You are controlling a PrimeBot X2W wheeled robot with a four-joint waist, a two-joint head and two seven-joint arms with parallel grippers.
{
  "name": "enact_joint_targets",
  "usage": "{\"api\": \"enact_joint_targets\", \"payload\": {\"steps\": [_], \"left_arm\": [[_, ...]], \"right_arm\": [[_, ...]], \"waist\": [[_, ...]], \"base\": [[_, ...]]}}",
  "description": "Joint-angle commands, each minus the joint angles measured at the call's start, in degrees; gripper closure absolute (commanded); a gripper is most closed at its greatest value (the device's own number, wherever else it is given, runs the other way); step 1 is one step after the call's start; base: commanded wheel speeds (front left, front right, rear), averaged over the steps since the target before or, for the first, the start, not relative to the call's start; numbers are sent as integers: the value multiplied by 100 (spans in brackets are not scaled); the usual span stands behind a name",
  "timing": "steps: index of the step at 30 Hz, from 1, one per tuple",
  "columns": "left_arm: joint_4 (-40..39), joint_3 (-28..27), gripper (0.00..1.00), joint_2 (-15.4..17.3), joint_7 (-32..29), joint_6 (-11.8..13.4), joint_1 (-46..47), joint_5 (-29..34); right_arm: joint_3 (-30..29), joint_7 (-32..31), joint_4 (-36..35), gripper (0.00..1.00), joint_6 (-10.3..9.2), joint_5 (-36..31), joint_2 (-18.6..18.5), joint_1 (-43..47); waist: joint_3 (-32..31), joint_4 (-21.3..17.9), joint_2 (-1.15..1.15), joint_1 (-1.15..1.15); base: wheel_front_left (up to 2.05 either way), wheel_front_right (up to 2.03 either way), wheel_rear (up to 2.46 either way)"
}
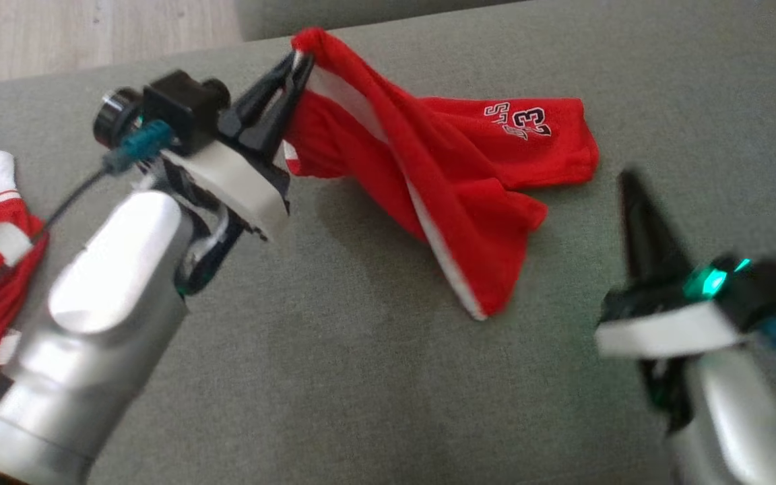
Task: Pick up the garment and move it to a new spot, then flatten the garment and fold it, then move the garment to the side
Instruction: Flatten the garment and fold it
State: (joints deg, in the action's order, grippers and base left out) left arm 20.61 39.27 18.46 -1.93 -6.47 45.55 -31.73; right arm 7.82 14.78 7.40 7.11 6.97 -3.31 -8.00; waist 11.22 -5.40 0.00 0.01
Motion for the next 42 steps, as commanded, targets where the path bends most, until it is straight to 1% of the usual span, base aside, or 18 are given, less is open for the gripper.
{"api": "enact_joint_targets", "payload": {"steps": [1,5,7,8,10,12,13,14,15,21,25,27,34,35,36,37,40,42], "left_arm": [[-256,-293,100,293,54,-40,491,-104],[-360,-311,100,363,198,-90,1110,-383],[-324,-210,100,333,323,-97,1536,-494],[-265,-82,100,332,358,-98,1747,-537],[-88,166,100,304,364,-99,2114,-710],[110,444,100,324,342,-100,2412,-867],[220,567,100,335,341,-100,2529,-964],[321,685,100,344,349,-101,2627,-1072],[410,788,100,358,395,-101,2715,-1165],[802,1387,100,392,742,-101,3059,-1637],[928,1838,100,389,872,-101,3321,-1784],[991,2027,100,372,949,-102,3467,-1818],[1086,2583,100,269,1198,-102,3777,-2098],[1098,2656,100,264,1233,-102,3804,-2143],[1112,2725,100,263,1269,-102,3826,-2190],[1128,2792,100,265,1305,-102,3840,-2235],[1177,2963,100,301,1422,-102,3837,-2322],[1184,3035,100,349,1510,-102,3797,-2374]], "right_arm": [[-14,22,-395,100,37,-65,-181,-593],[-321,22,-487,100,37,-143,-622,-1713],[-549,22,-277,100,37,-153,-803,-2305],[-531,22,-89,100,37,-216,-932,-2529],[-238,22,233,100,37,-171,-1097,-2870],[234,22,429,100,37,-14,-1180,-3056],[443,22,544,84,37,62,-1181,-3080],[644,22,626,18,37,127,-1150,-3072],[829,22,690,0,37,198,-1084,-3030],[1922,22,1277,0,37,674,-640,-2595],[2682,22,1922,0,37,1248,-441,-2467],[2883,22,2310,0,37,1480,-399,-2549],[3105,22,3509,0,37,1896,-151,-3127],[3171,22,3603,27,37,2013,-116,-3180],[3236,22,3671,87,37,2117,-90,-3231],[3289,22,3718,100,37,2194,-75,-3277],[3253,22,3723,100,37,2248,-105,-3355],[3066,22,3590,100,37,2208,-205,-3332]], "waist": [[117,-54,0,-1],[462,-142,0,-1],[648,-129,0,-1],[717,-110,0,-1],[836,-83,0,-1],[909,-91,0,-1],[933,-100,0,-1],[951,-107,0,-1],[969,-116,0,-1],[1071,-47,0,-1],[1139,56,0,-1],[1189,124,0,-1],[1295,388,0,-1],[1291,423,0,-1],[1277,450,0,-1],[1255,472,0,-1],[1136,505,0,-1],[1009,496,0,-1]], "base": [[0,0,0],[0,0,0],[0,0,0],[0,0,0],[0,0,0],[0,0,0],[0,0,0],[0,0,0],[0,0,0],[0,0,0],[0,0,0],[0,0,0],[0,0,0],[0,0,0],[0,0,0],[0,0,0],[0,0,0],[0,0,0]]}}
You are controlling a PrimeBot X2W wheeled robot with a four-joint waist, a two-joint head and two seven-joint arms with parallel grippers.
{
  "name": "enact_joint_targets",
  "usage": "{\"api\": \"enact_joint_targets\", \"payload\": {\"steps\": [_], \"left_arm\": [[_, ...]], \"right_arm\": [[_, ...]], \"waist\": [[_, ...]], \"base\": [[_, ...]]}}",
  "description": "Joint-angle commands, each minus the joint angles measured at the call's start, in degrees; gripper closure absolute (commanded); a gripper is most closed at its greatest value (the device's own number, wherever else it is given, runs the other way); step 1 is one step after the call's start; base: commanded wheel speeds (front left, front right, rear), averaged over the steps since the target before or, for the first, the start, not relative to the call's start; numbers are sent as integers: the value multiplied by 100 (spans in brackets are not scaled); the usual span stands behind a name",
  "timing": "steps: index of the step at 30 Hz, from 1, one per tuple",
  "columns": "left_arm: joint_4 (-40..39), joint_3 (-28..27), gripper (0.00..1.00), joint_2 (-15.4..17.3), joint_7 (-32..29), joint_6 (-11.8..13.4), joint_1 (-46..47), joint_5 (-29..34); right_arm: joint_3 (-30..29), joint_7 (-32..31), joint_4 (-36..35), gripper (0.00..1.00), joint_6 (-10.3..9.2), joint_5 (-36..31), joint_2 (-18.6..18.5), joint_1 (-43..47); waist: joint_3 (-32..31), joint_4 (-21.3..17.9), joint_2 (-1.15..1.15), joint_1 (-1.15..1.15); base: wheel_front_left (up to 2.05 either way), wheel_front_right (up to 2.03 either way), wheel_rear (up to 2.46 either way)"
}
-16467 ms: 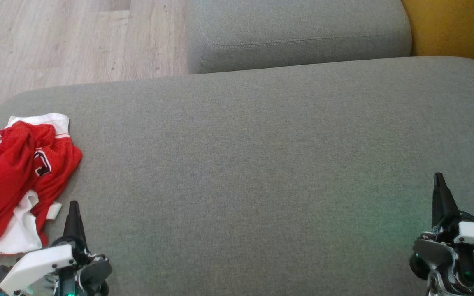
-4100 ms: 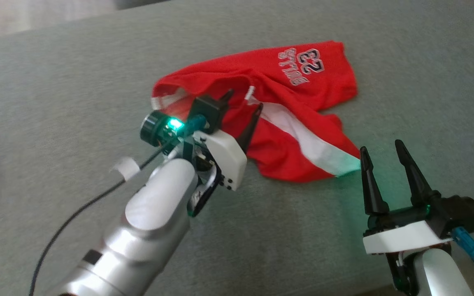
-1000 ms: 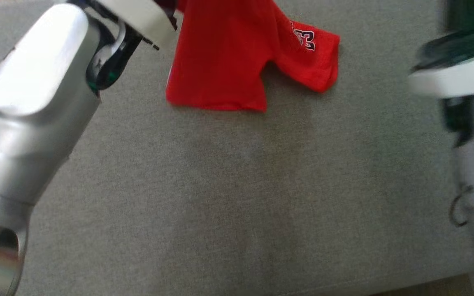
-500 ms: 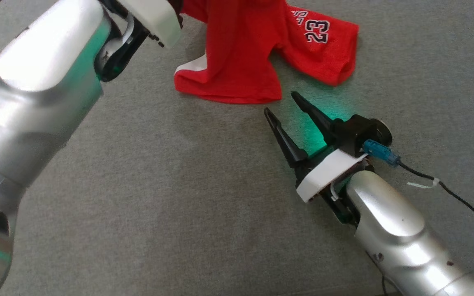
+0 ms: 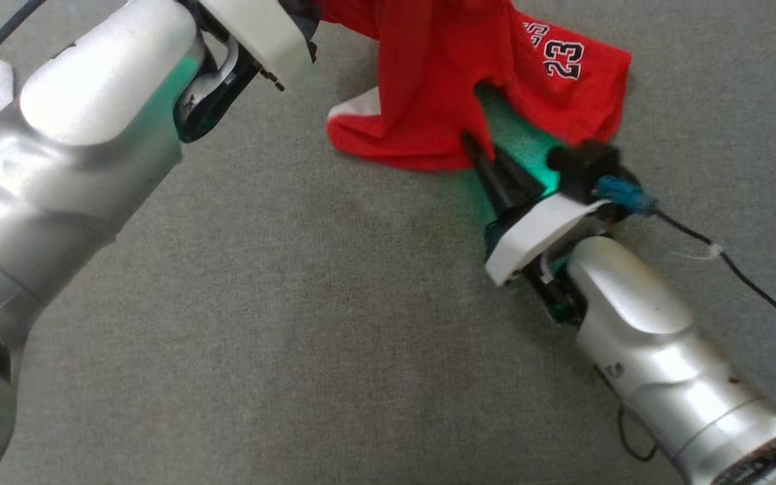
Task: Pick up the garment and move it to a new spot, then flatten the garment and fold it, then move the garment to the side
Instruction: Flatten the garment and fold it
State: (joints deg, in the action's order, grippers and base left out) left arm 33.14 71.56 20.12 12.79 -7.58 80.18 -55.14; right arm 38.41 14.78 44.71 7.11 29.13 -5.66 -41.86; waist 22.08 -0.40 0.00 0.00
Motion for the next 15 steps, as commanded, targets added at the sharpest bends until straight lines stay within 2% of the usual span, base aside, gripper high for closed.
{"api": "enact_joint_targets", "payload": {"steps": [1,6,12,15], "left_arm": [[-83,-173,100,205,75,9,307,-62],[-497,-129,100,476,187,9,0,-244],[-1920,-502,100,1117,216,21,-890,-747],[-2977,-683,100,1473,218,274,-1427,-993]], "right_arm": [[-130,22,-247,100,37,-80,-51,82],[-1025,22,-1217,100,37,-308,-642,519],[-1839,-92,-2697,100,37,-370,-2106,1519],[-2481,-658,-3698,100,37,-333,-2711,2152]], "waist": [[-145,-13,0,0],[-587,-110,0,0],[-1100,-207,0,0],[-1187,-200,0,0]], "base": [[0,0,0],[0,0,0],[0,0,0],[0,0,0]]}}
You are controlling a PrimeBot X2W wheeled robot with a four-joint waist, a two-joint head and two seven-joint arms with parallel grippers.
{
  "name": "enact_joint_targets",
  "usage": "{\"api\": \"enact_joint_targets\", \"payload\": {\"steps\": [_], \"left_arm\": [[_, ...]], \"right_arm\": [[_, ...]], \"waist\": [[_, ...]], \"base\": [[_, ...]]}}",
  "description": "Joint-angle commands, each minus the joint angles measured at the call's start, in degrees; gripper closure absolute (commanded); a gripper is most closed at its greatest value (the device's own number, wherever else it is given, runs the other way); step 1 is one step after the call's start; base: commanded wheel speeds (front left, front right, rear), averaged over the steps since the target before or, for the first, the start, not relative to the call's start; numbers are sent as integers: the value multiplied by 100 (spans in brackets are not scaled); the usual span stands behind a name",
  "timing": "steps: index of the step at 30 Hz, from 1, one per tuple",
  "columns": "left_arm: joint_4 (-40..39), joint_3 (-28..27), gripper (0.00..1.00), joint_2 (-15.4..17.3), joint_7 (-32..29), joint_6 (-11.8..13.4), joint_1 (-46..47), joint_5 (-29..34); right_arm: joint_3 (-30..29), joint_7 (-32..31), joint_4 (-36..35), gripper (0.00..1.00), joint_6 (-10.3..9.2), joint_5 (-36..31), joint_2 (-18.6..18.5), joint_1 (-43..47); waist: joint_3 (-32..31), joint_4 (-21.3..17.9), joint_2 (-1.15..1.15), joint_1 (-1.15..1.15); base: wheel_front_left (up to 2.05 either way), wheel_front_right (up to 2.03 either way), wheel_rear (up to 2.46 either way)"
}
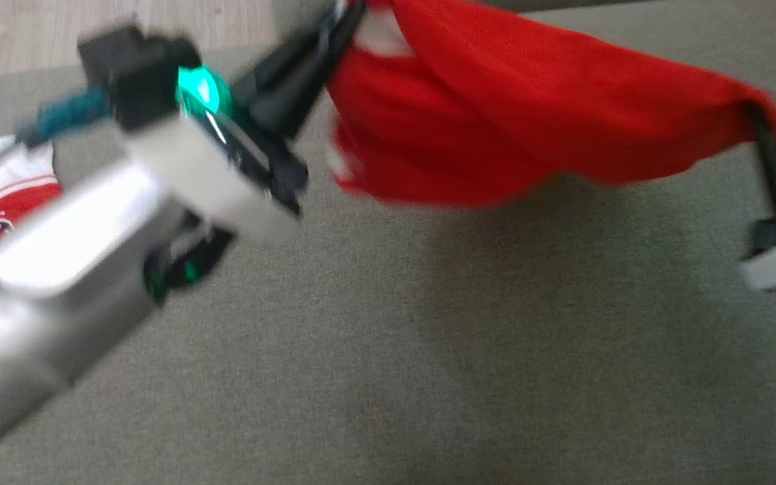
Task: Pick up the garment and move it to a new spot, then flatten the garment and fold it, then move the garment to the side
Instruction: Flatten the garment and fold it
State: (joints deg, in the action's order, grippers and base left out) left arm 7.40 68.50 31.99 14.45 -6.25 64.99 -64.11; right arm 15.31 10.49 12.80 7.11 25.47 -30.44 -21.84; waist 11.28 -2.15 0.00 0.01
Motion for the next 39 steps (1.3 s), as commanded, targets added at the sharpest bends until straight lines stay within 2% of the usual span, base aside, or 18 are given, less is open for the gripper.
{"api": "enact_joint_targets", "payload": {"steps": [1,4,7,10,12,14,15,20,26,31,35,39], "left_arm": [[-729,-425,100,385,53,272,-92,-203],[-1480,-323,100,625,10,551,-483,-279],[-1590,-208,100,653,1,676,-683,-211],[-1388,-185,100,541,11,581,-771,-240],[-1040,-185,100,420,24,373,-806,-230],[-565,-249,100,311,37,283,-788,-101],[-324,-293,100,234,42,240,-793,-52],[592,-783,100,-155,52,30,-876,282],[1125,-1232,100,-368,53,-104,-1102,529],[1179,-1379,100,-397,54,-121,-1172,589],[1119,-1347,100,-362,54,-122,-1139,561],[1069,-1292,100,-337,54,-123,-1071,543]], "right_arm": [[-374,-484,-857,100,37,46,-349,361],[-683,-1284,-1578,100,37,62,-588,845],[-556,-1860,-1628,100,37,169,-539,878],[-334,-2022,-1324,100,37,112,-442,624],[-91,-1984,-848,100,37,28,-240,229],[37,-1822,-248,100,37,-13,71,-167],[159,-1752,32,0,37,-96,168,-325],[478,-873,705,0,37,-636,364,-722],[698,-103,406,0,37,-1088,467,-252],[922,-88,260,0,37,-1218,797,158],[1046,-298,515,0,37,-1236,1020,189],[1182,-513,789,0,37,-1251,1084,99]], "waist": [[-100,-10,0,-1],[32,77,0,-1],[278,227,0,-1],[453,327,0,-1],[611,404,0,-1],[735,455,0,-1],[775,481,0,-1],[838,508,0,-1],[721,358,0,-1],[695,244,0,-1],[720,230,0,-1],[764,273,0,-1]], "base": [[0,0,0],[0,0,0],[0,0,0],[0,0,0],[0,0,0],[0,0,0],[0,0,0],[0,0,0],[0,0,0],[0,0,0],[0,0,0],[0,0,0]]}}
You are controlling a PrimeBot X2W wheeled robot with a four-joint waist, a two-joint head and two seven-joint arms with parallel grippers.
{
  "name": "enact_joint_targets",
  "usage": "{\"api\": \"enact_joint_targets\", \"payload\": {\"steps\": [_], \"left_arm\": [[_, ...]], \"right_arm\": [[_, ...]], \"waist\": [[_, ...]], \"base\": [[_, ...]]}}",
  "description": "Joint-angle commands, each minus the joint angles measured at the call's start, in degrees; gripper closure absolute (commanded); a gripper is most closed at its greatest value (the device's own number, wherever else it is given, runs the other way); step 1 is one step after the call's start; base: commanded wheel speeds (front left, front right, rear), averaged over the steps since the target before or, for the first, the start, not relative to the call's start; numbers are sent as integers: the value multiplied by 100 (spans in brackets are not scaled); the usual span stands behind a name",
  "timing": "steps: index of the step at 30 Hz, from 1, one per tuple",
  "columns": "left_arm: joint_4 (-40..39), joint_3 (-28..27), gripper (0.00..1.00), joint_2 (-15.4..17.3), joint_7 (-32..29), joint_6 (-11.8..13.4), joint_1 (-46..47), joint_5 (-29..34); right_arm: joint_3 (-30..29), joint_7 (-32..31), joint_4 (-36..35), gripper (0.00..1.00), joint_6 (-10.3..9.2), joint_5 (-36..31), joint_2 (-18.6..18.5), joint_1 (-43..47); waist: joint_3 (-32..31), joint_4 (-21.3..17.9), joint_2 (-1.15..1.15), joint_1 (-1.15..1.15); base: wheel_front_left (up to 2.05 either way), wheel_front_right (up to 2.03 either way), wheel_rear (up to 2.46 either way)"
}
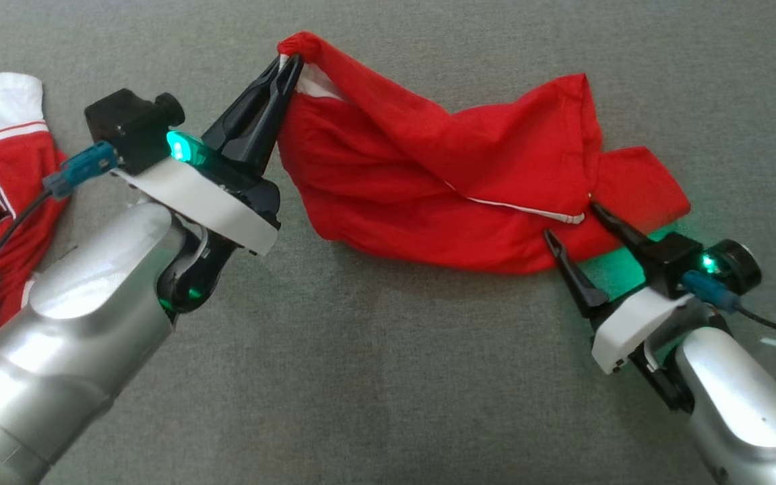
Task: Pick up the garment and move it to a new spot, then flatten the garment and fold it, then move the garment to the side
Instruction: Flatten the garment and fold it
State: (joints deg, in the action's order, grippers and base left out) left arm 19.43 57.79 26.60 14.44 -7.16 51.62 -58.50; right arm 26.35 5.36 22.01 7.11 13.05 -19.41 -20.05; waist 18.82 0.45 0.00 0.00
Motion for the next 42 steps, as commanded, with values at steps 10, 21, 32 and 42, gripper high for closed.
{"api": "enact_joint_targets", "payload": {"steps": [10,21,32,42], "left_arm": [[-209,-182,100,160,55,-32,305,-11],[-254,-293,100,251,55,-33,274,118],[-345,-28,100,369,56,-33,1940,449],[-72,-1164,100,-393,56,-33,3587,1539]], "right_arm": [[318,-10,-17,58,37,-236,-86,-280],[-121,-20,-682,100,37,-182,-207,-180],[-1206,-705,-1912,100,37,593,-1121,-1776],[-1510,-274,-1329,100,37,225,-1496,-4154]], "waist": [[31,115,0,0],[-93,123,0,0],[471,-43,0,0],[1092,-133,0,0]], "base": [[0,0,0],[0,0,0],[0,0,0],[0,0,0]]}}
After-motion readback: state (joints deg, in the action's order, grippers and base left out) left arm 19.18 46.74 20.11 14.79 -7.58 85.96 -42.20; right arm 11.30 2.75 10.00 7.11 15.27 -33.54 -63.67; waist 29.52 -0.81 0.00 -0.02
